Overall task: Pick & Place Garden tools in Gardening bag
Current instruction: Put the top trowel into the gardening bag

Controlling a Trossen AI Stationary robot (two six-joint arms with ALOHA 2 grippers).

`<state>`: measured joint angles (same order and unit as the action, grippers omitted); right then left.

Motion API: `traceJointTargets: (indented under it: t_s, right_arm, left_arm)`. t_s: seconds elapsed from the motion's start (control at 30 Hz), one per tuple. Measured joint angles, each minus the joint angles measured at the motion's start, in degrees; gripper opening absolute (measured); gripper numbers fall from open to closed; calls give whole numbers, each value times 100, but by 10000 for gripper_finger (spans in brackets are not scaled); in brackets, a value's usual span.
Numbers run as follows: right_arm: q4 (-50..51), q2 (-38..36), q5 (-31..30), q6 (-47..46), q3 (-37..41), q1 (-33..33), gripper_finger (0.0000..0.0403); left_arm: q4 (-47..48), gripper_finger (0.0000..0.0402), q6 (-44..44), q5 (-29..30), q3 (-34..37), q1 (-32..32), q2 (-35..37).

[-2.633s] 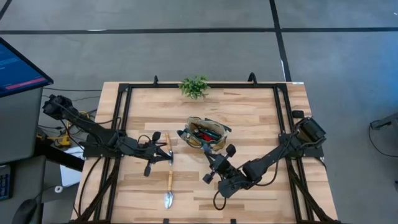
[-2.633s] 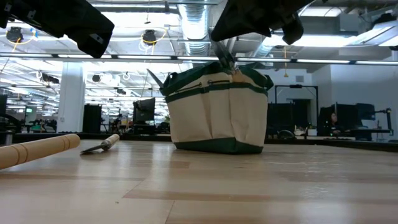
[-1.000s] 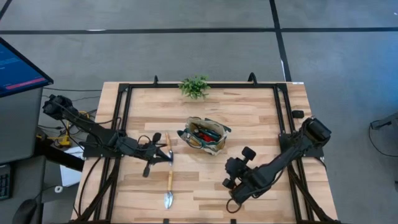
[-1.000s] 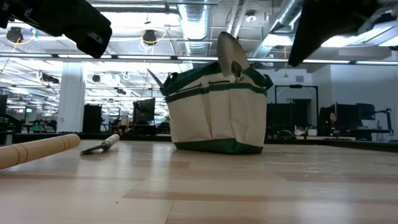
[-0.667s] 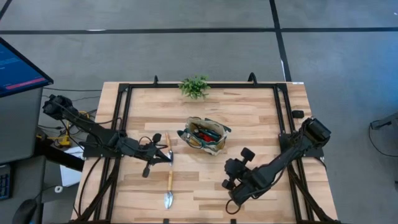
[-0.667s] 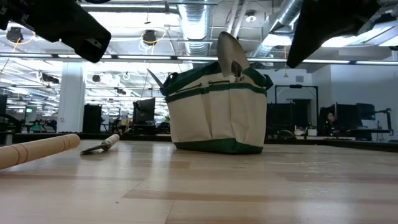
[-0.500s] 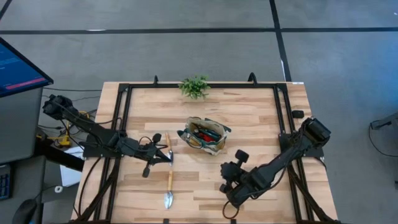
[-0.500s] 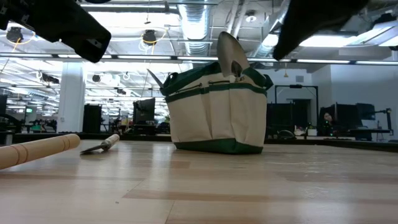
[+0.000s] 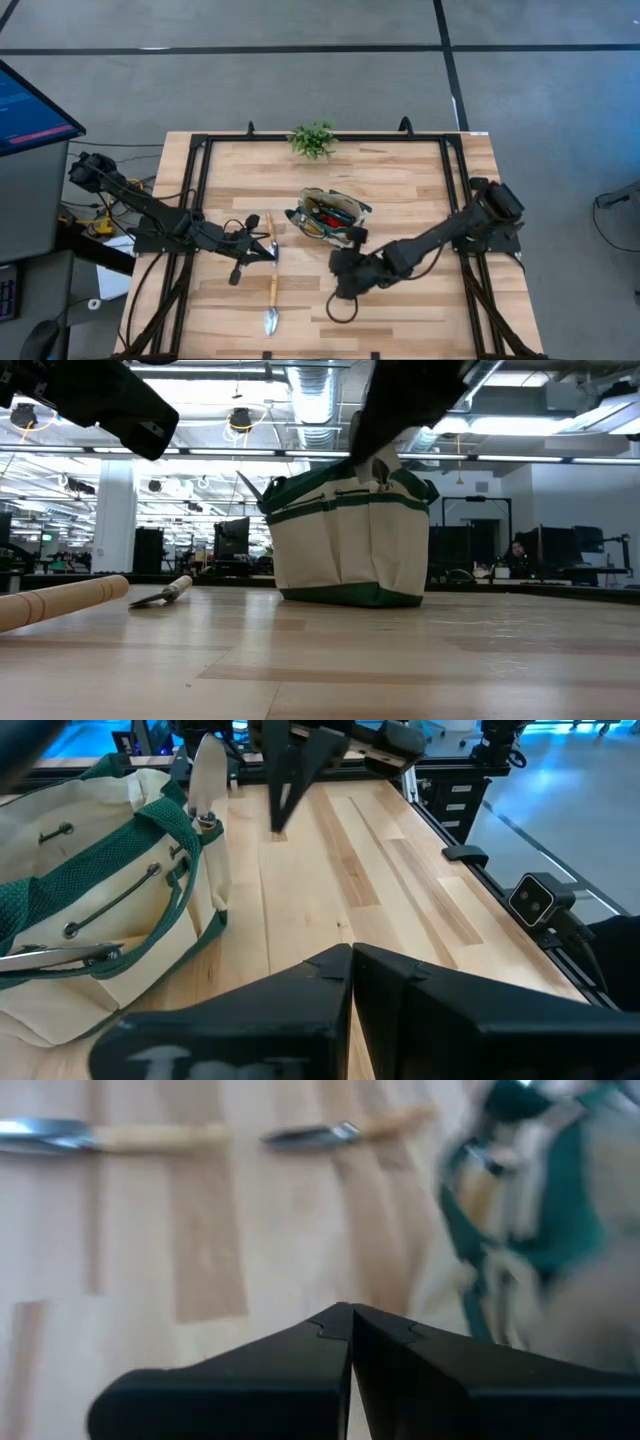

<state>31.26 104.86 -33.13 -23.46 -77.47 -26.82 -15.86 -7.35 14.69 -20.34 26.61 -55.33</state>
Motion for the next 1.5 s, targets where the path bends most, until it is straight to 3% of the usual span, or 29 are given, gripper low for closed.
traceJointTargets:
  t_s: [0.13,0.47,0.63,0.87,0.93,1.1,1.5]
  right_arm:
    - [-526,0,605,674,0,219,0]
    - [-36,2,454,759,0,482,0]
    - [-411,-4,544,1170,2,590,0]
    - [-1456,-181,2173,1771,13,859,0]
    - [-1550,-209,2394,1792,-4,871,0]
    - [-1442,-311,2562,1902,7,878,0]
    - [-480,-1430,2351,2038,2,812,0]
  left_arm:
    - [4,2,0,1,0,-1,0]
    - [46,2,-2,1,0,0,0]
    - [48,2,-2,1,0,-1,0]
    - [48,2,-2,1,0,0,0]
    - [46,2,-2,1,0,0,0]
    - [46,2,-2,1,0,0,0]
    - [46,2,-2,3,0,0,0]
